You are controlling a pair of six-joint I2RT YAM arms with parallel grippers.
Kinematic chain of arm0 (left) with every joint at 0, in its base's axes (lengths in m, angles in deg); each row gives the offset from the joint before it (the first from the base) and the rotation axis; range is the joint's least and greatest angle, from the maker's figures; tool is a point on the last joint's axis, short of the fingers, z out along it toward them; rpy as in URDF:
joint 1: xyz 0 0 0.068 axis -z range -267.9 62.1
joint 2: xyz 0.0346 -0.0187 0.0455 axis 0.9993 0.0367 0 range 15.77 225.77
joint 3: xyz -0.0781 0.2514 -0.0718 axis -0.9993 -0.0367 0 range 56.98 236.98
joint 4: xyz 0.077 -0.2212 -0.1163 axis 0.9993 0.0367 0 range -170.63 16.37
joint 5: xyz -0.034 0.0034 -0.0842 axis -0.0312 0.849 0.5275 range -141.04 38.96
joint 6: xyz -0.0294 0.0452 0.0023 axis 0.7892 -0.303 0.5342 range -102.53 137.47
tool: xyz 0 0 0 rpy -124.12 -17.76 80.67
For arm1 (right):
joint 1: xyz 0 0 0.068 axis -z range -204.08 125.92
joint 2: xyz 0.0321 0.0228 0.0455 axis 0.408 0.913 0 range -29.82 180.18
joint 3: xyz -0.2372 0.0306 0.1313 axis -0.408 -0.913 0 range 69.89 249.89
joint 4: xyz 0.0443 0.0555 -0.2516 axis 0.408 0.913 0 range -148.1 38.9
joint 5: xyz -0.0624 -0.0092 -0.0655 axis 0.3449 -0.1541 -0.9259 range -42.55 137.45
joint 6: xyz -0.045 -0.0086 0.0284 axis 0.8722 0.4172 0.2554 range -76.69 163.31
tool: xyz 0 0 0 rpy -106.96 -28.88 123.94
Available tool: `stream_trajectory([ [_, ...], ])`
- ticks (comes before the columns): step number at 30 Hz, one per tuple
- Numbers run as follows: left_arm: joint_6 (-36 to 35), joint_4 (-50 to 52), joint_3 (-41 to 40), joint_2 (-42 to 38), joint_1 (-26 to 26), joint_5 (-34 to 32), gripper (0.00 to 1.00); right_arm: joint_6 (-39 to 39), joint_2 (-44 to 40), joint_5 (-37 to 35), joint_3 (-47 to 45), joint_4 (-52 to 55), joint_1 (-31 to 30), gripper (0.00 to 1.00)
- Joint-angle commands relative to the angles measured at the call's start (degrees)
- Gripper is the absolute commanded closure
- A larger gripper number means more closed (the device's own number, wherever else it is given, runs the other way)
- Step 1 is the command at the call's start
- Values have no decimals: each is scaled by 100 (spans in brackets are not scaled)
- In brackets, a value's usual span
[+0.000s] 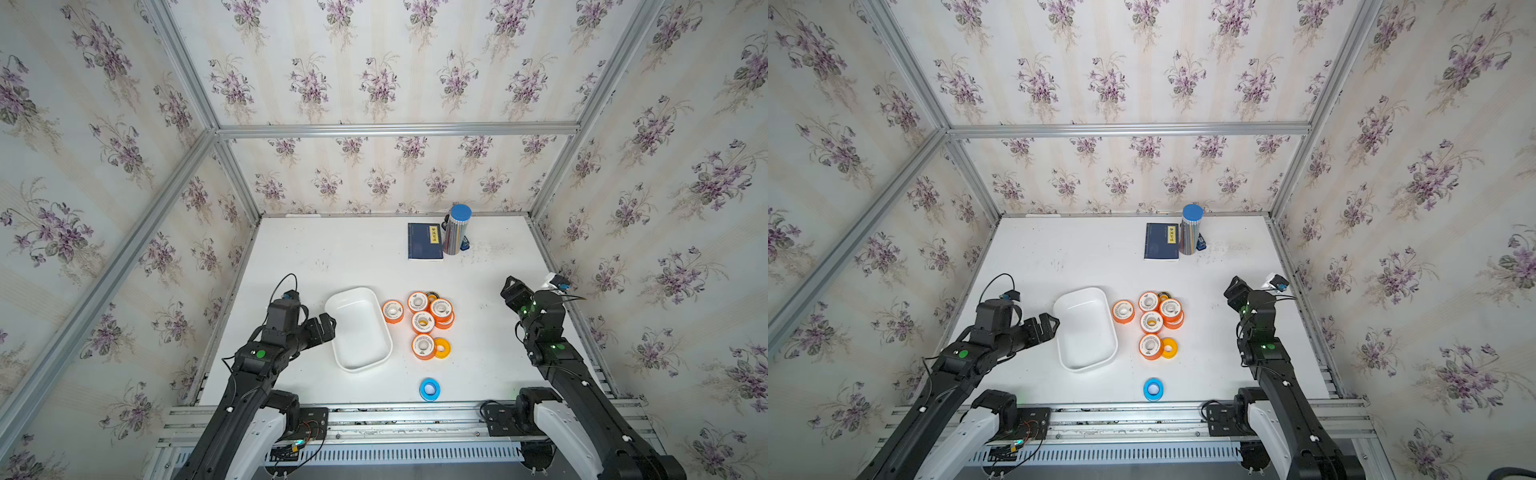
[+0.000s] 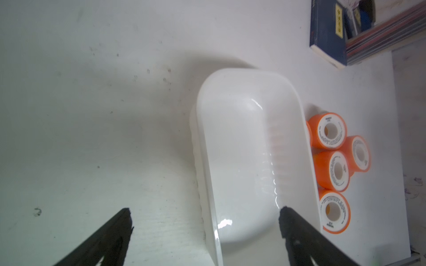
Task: Put the sealing tape into the storage box
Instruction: Adjust the storage box at the center of the board.
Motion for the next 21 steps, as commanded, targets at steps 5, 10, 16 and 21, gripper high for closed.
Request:
stream_trajectory([
  [5,228,-149,-48,797,813,-660,12,-101,34,-50,-136,158,-24,19],
  [10,101,-509,141,1676,948,-757,24,-74,185,-125,-174,58,-20,19],
  [16,-129,-780,510,2524,1082,-793,54,-108,533,-78,-131,-63,-20,20],
  [21,-408,-866,767,3044,1097,-922,85,-145,674,-49,-95,-62,-20,20],
])
